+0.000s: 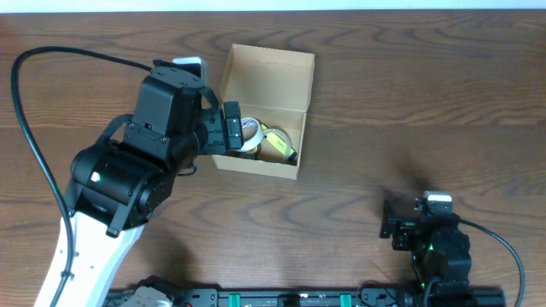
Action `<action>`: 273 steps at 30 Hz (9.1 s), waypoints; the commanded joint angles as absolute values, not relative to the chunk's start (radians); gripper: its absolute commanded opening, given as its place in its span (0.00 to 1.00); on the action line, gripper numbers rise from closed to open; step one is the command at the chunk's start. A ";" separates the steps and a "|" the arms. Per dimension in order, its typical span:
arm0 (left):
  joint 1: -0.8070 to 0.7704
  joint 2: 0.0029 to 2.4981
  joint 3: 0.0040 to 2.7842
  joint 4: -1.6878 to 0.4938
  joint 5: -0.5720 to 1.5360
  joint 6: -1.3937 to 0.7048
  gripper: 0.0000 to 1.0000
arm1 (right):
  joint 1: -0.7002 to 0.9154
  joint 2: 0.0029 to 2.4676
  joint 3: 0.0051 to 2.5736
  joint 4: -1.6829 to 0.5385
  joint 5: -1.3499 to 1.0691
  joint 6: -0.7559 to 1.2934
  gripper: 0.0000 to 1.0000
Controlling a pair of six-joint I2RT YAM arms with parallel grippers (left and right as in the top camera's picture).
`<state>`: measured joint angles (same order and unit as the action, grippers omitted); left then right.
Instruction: Pack container
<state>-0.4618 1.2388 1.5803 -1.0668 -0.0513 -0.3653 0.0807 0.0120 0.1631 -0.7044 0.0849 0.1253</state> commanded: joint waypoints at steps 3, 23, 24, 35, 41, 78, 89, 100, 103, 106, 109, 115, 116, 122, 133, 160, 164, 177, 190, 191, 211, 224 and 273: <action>-0.458 1.237 1.574 -1.061 0.011 -0.364 0.95 | 0.074 0.007 0.204 -0.627 -0.048 0.190 0.99; -0.457 1.256 1.574 -0.906 0.015 -0.434 0.95 | 0.074 0.345 0.592 -0.231 -0.056 0.062 0.99; -0.457 1.256 1.574 -0.898 0.015 -0.434 0.95 | 0.074 0.354 0.591 -0.229 -0.053 0.065 0.99; -0.250 1.334 1.574 -0.877 0.100 -0.476 0.95 | 0.072 0.856 0.858 -0.302 -0.261 0.157 0.99; -0.043 1.472 1.574 -0.780 0.246 -0.476 0.82 | 0.072 1.260 1.100 -0.340 -0.305 0.161 0.55; 0.089 2.213 1.574 -0.428 0.873 -0.755 0.06 | 0.056 2.007 1.129 0.067 -0.820 0.680 0.01; 0.048 2.224 1.574 -0.384 0.892 -0.768 0.05 | 0.118 2.049 1.129 0.223 -0.811 0.774 0.01; 0.012 2.224 1.574 -0.366 0.918 -0.768 0.05 | 0.141 2.049 1.129 0.267 -0.775 0.810 0.01; 0.010 2.224 1.574 -0.363 0.938 -0.767 0.06 | 0.151 2.049 1.129 0.292 -0.775 0.815 0.01; 0.011 2.224 1.574 -0.356 0.987 -0.766 0.06 | 0.161 2.049 1.129 0.304 -0.775 0.814 0.01; 0.012 2.224 1.574 -0.352 1.027 -0.762 0.06 | 0.162 2.049 1.129 0.349 -0.797 0.794 0.01; 0.015 2.223 1.584 -0.351 1.074 -0.698 0.06 | 0.157 2.048 1.153 0.493 -0.859 0.815 0.01; 0.015 2.223 1.594 -0.351 1.083 -0.690 0.06 | 0.157 2.048 1.164 0.494 -0.876 0.815 0.01; 0.024 2.223 1.703 -0.463 1.123 -0.577 0.05 | 0.157 2.046 1.231 0.495 -0.944 0.810 0.01; 0.023 2.223 1.896 -0.941 0.958 -0.267 0.06 | 0.166 2.038 1.290 0.470 -1.023 0.811 0.01; 0.019 2.184 2.059 -1.298 0.609 -0.047 0.05 | 0.297 1.713 1.290 -0.319 -0.852 0.352 0.01; 0.019 2.140 2.059 -1.296 0.534 -0.048 0.06 | 0.376 1.708 1.290 -0.385 -0.770 0.335 0.01; 0.019 1.939 2.059 -1.273 0.381 -0.115 0.06 | 0.570 1.708 1.290 -0.561 -0.479 0.324 0.01; 0.019 1.808 2.059 -1.280 0.359 -0.174 0.05 | 0.603 1.745 1.290 -0.694 -0.312 0.271 0.01; 0.019 1.806 2.059 -1.284 0.359 -0.184 0.06 | 0.603 1.760 1.290 -0.693 -0.311 0.271 0.01; 0.019 1.798 2.059 -1.291 0.361 -0.184 0.05 | 0.604 1.734 1.309 -0.691 -0.358 0.224 0.01; 0.019 1.657 2.059 -1.302 0.366 -0.207 0.96 | 0.475 1.463 1.314 -0.731 -0.359 0.049 0.99; 0.019 0.445 1.377 -1.521 0.229 -0.408 0.95 | 0.020 0.580 1.055 -1.149 -0.318 -0.292 0.99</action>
<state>0.0185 0.4442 1.3811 -1.5162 0.2287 -0.3939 0.0261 0.5812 1.0588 -1.1484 -0.3206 -0.2783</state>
